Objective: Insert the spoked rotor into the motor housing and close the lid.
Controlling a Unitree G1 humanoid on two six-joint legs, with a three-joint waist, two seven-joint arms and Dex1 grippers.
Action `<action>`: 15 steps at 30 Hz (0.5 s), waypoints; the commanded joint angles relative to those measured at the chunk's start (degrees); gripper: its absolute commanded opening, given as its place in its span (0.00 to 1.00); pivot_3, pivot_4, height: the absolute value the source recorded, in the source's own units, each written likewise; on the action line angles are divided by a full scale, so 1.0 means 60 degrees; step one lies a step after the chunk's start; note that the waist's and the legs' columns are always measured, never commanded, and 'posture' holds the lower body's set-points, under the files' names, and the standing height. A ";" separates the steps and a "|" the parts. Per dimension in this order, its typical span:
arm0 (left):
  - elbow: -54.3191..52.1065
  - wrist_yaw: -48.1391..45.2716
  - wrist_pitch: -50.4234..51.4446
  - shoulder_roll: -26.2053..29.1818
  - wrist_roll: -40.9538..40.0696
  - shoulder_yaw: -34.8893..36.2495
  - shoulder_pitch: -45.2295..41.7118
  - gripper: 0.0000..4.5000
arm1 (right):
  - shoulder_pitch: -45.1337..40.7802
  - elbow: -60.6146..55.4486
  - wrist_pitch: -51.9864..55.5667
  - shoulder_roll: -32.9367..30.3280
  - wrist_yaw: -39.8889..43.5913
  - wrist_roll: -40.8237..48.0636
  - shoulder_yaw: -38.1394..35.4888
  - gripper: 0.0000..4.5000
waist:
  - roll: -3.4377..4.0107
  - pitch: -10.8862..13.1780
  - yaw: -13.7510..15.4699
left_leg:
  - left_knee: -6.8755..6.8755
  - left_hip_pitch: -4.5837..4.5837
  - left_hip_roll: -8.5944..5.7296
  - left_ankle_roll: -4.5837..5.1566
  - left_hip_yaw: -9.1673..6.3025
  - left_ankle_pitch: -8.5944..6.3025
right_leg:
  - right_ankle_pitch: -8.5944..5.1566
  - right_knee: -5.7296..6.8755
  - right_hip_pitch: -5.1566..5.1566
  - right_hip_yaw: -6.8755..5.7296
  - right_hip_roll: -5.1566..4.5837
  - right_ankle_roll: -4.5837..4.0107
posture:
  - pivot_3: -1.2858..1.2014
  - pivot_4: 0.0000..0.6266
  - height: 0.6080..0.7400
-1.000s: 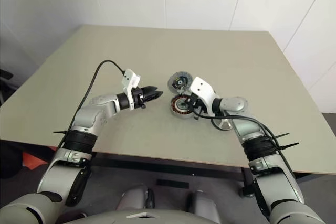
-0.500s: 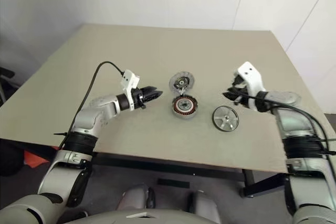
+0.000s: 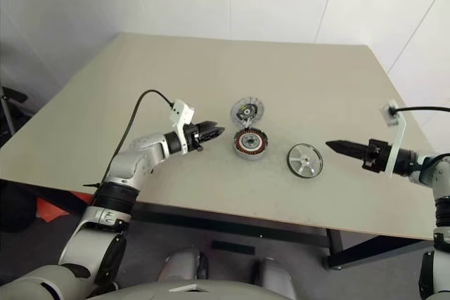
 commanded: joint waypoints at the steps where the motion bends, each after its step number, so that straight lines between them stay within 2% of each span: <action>1: -0.0358 -0.0051 -0.0101 0.0014 -0.0018 -0.0040 0.0026 0.46 | -0.0608 0.1403 -0.0412 0.0069 -0.0347 -0.0246 -0.0195 0.49 | 0.0011 -0.0007 -0.0017 | 0.0000 -0.0002 0.0002 -0.0001 -0.0001 0.0001 | 0.0000 0.0000 -0.0002 -0.0002 0.0001 0.0000 | 0.52 0.00 1.00; 10: -0.0759 -0.0009 0.0071 0.0147 -0.0049 -0.0095 0.0286 0.46 | -0.0479 0.2151 -0.0689 0.0453 0.0084 -0.0549 0.0407 0.49 | 0.0043 -0.0027 0.0002 | 0.0012 -0.0056 0.0001 -0.0006 -0.0071 0.0006 | 0.0000 -0.0006 -0.0009 -0.0072 -0.0005 -0.0002 | 0.52 0.00 1.00; 15: -0.0863 0.0024 0.0115 0.0261 -0.0025 -0.0094 0.0328 0.46 | 0.0007 0.1919 -0.0587 0.0519 0.0574 -0.0491 0.0653 0.49 | 0.0065 -0.0041 0.0021 | 0.0022 -0.0090 0.0000 -0.0008 -0.0124 0.0015 | -0.0001 -0.0020 0.0001 -0.0137 -0.0014 -0.0004 | 0.52 0.00 1.00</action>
